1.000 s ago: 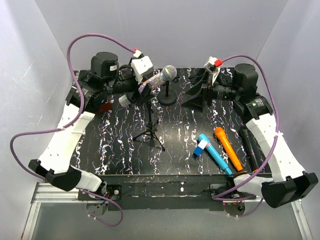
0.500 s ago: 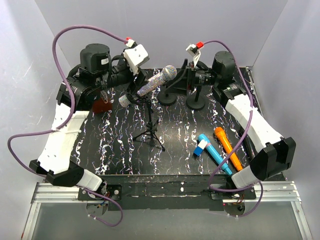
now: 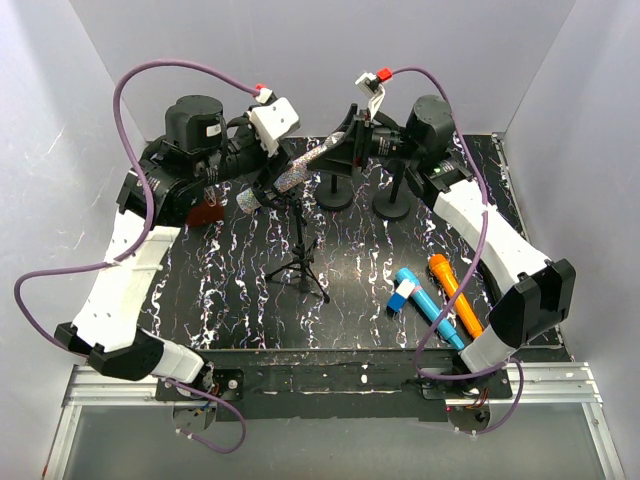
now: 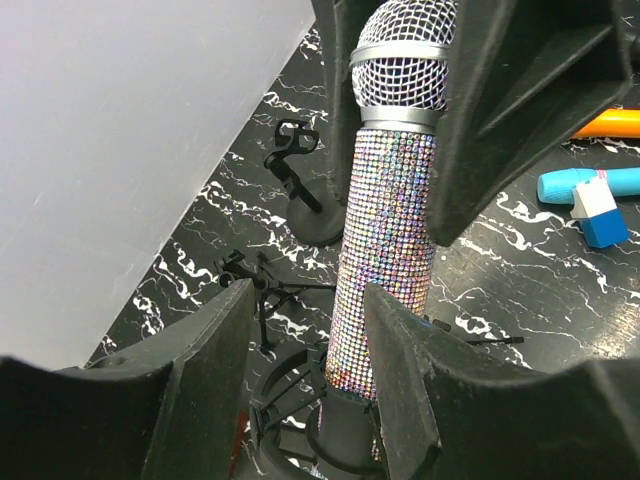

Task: Remove the microphone from the stand

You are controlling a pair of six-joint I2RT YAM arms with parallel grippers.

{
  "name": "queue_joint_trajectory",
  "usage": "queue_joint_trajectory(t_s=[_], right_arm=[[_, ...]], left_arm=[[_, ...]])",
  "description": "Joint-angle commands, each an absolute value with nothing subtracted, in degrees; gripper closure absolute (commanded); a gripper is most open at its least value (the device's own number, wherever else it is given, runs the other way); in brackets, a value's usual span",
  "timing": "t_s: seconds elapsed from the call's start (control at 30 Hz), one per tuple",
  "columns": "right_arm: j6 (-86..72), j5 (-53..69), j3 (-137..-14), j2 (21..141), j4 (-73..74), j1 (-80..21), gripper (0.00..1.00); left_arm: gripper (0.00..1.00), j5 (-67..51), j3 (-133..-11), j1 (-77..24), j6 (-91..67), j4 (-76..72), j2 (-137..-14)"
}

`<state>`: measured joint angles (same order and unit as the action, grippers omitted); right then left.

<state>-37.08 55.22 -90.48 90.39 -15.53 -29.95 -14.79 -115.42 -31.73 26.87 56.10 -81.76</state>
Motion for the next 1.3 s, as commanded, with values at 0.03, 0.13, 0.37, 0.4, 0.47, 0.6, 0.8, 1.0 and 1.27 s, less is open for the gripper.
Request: queue_joint_trajectory(t_s=[0.03, 0.13, 0.37, 0.4, 0.47, 0.6, 0.8, 1.0, 1.27], right_arm=[[-37.36, 51.59, -96.24, 91.4, -17.06, -31.2, 0.42], [-36.57, 52.82, -96.77, 91.58, -16.35, -31.2, 0.58], [-32.87, 55.28, -95.36, 90.09, -14.85, -31.11, 0.74], [-32.52, 54.85, -95.36, 90.0, -14.16, -31.11, 0.8], [-31.91, 53.44, -95.54, 89.83, -12.92, -31.11, 0.86], [-30.41, 52.82, -96.06, 90.09, -12.31, -31.11, 0.91], [-29.79, 53.17, -98.52, 91.93, -11.25, -31.11, 0.95], [-30.23, 55.11, -99.05, 92.55, -11.78, -31.03, 0.99], [-32.25, 55.81, -100.89, 92.46, -11.87, -28.39, 0.99]], left_arm=[[0.53, -13.8, -113.82, -31.82, 27.42, 58.19, -81.74], [0.44, -13.36, -115.74, -31.82, 27.77, 58.8, -82.0], [0.15, -12.13, -126.38, -30.51, 26.21, 68.02, -81.13], [0.13, -12.83, -126.39, -29.98, 25.23, 69.42, -80.34], [0.1, -16.94, -126.47, -29.62, 26.19, 73.8, -79.19], [0.07, -22.67, -123.85, -29.62, 26.45, 75.77, -77.87], [0.06, -21.98, -117.61, -29.62, 26.28, 69.45, -77.87], [0.07, -15.83, -109.44, -29.62, 26.9, 61.63, -76.55], [0.23, -17.4, -107.14, -29.62, 29.87, 64.51, -76.91]])
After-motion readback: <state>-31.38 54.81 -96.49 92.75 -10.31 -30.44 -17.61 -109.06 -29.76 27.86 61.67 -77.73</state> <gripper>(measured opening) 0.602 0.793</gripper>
